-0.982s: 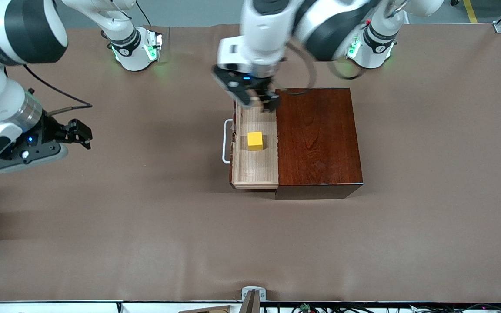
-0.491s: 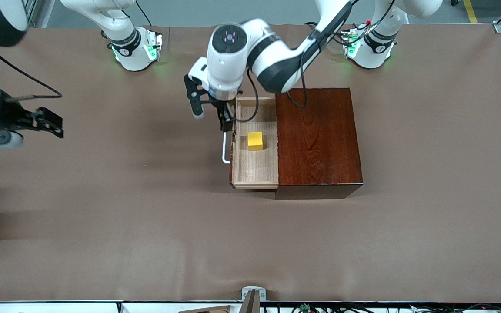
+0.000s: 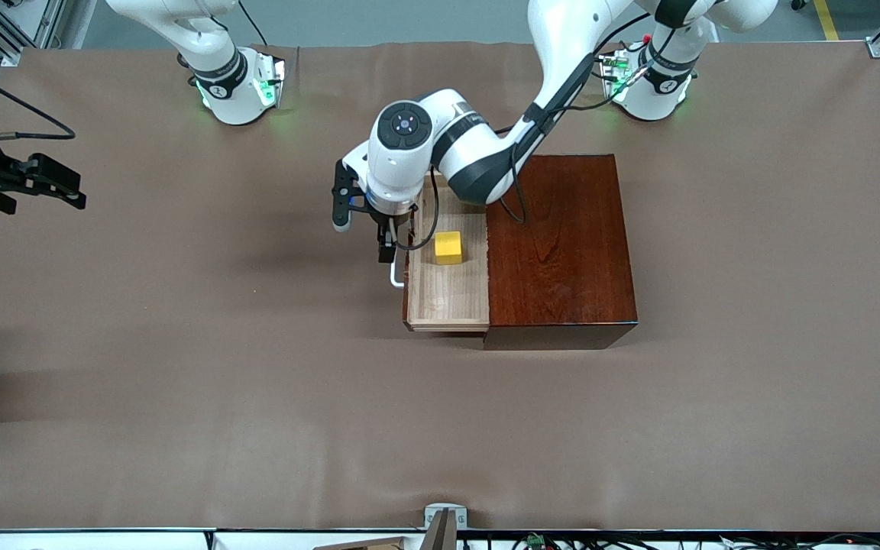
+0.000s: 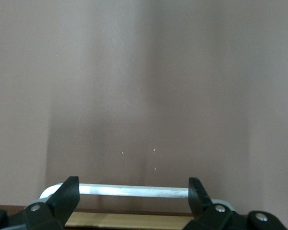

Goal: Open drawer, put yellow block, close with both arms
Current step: 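Move the left gripper down to the drawer front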

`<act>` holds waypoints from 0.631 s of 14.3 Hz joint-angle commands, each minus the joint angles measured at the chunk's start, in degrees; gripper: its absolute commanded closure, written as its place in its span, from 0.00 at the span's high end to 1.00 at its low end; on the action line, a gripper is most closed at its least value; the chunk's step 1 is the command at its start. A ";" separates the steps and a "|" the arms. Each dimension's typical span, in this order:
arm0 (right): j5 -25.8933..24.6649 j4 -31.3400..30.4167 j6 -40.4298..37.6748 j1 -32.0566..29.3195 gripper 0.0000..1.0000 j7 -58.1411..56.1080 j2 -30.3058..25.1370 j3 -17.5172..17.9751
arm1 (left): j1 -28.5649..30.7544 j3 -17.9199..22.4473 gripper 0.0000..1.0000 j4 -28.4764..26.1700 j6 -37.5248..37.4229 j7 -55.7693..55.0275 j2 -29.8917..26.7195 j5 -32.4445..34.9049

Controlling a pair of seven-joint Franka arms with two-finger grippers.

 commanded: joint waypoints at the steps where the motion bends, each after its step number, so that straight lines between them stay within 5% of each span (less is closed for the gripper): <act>1: 1.21 -0.57 -1.81 -1.03 1.00 1.52 -1.39 0.19 | 0.08 0.35 1.00 1.50 -0.64 1.36 1.17 0.77; 9: 1.21 2.87 -6.04 -1.91 1.00 -3.40 -0.69 -0.17 | 0.43 2.46 1.00 1.49 -10.92 1.27 -0.94 6.83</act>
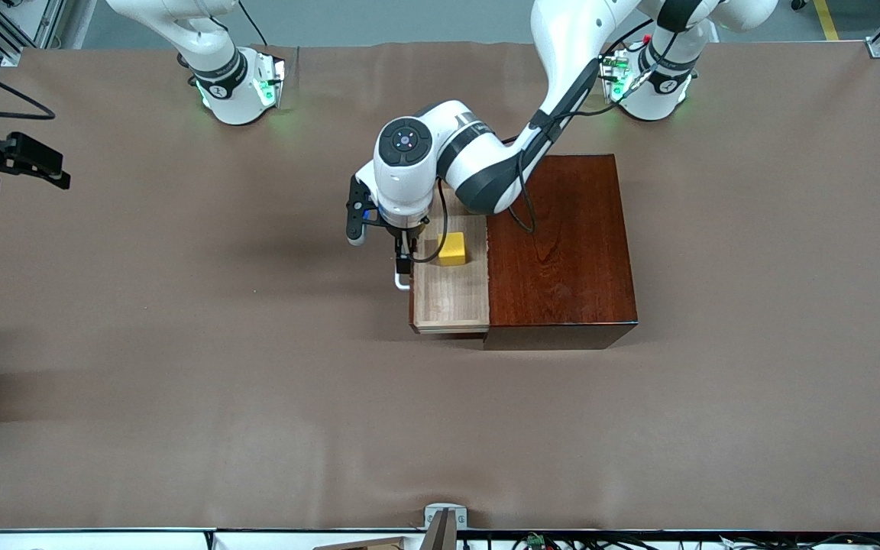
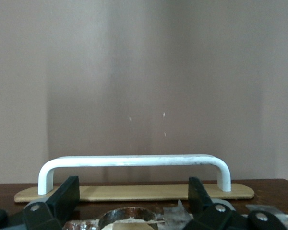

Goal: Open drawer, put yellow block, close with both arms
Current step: 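Push the drawer shut with the left gripper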

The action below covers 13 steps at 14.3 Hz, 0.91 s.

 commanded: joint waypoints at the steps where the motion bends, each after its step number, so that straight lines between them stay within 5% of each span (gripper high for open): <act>1: 1.23 -0.65 0.90 -1.16 1.00 -1.78 -0.31 0.16 | 0.04 0.80 1.00 0.10 -4.99 0.47 -1.72 3.27; 5: 1.32 -3.37 5.74 0.24 1.00 1.72 -0.39 0.69 | 0.31 1.33 1.00 0.10 -9.91 0.47 -2.52 6.08; 13: 3.78 -3.73 2.68 -1.86 1.00 0.78 -0.57 0.51 | 0.22 4.23 1.00 0.10 -20.71 0.38 -3.57 10.13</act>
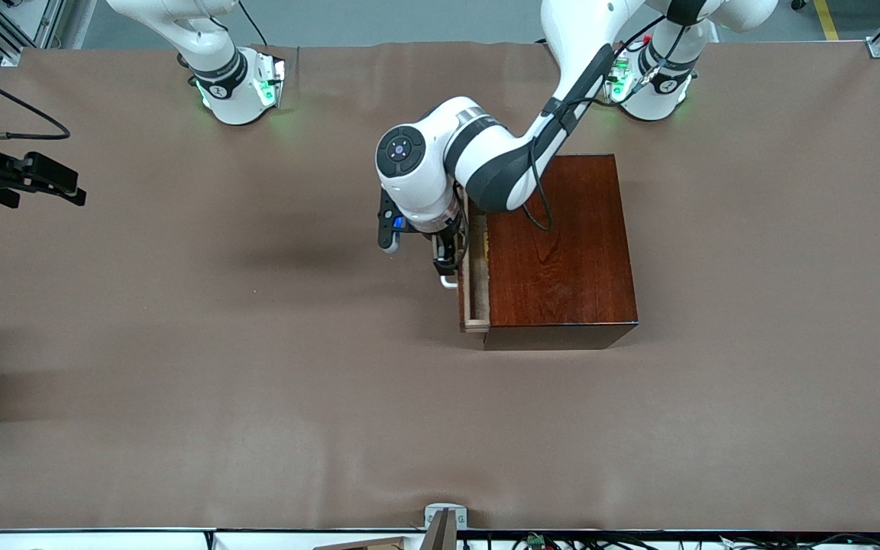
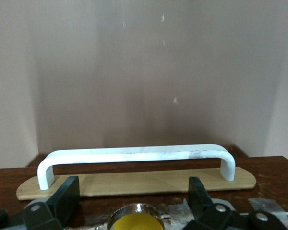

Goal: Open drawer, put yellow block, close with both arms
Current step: 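Push the drawer shut with the left gripper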

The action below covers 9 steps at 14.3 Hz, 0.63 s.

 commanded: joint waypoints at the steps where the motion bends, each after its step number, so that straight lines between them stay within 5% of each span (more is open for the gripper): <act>1: 1.41 -0.55 -1.20 -1.07 1.00 -1.60 -0.86 0.30 | -0.02 2.18 1.00 -0.30 -5.51 0.46 -2.12 3.16; 9: 0.53 -2.40 2.22 -1.50 1.00 -6.61 -0.86 0.12 | -0.28 2.10 1.00 -0.30 -5.99 -4.42 -2.04 3.00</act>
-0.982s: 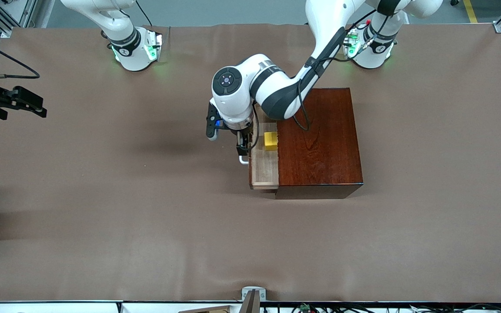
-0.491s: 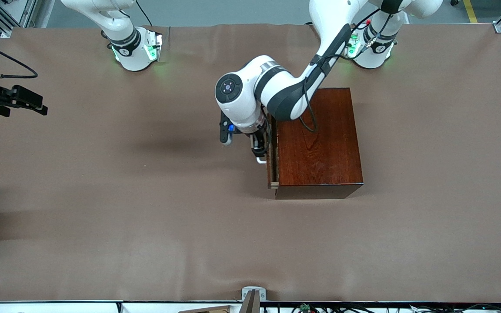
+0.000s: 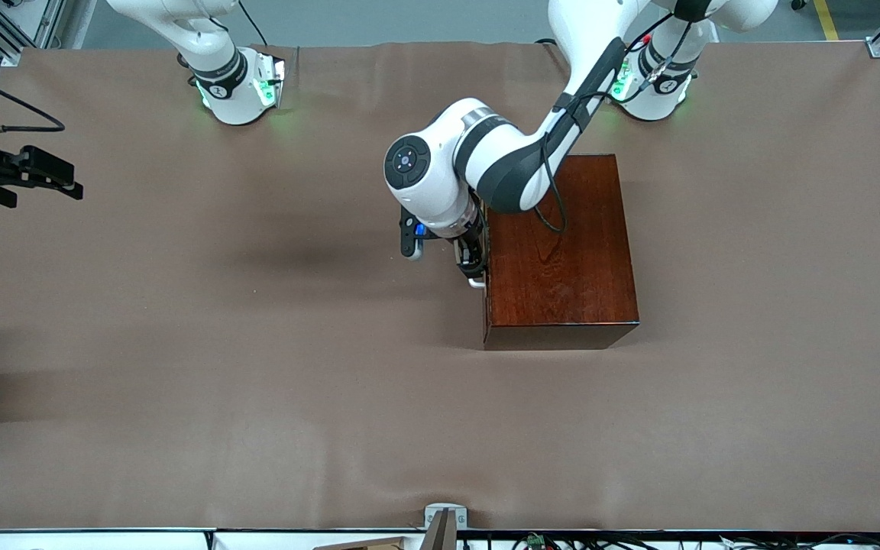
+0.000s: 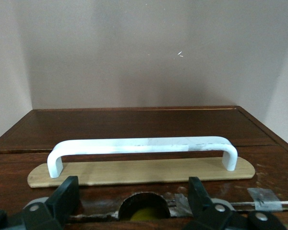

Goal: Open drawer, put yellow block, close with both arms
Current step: 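Push the drawer shut with the left gripper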

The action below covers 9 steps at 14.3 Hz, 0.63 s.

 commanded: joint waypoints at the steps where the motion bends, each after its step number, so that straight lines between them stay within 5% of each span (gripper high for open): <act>1: 0.37 -1.62 2.21 -0.99 1.00 -0.59 -1.03 0.27 | -0.43 -0.15 1.00 -0.33 2.93 -8.01 -1.41 1.07; 6: 0.37 -1.44 2.22 -1.17 1.00 -0.50 -1.39 0.27 | -0.43 -0.68 1.00 0.02 7.53 -43.14 -7.18 -4.11; 9: 0.45 -1.44 1.69 -1.17 1.00 -0.41 -1.56 0.27 | 0.71 0.81 1.00 -0.33 3.08 -52.59 -13.78 -3.76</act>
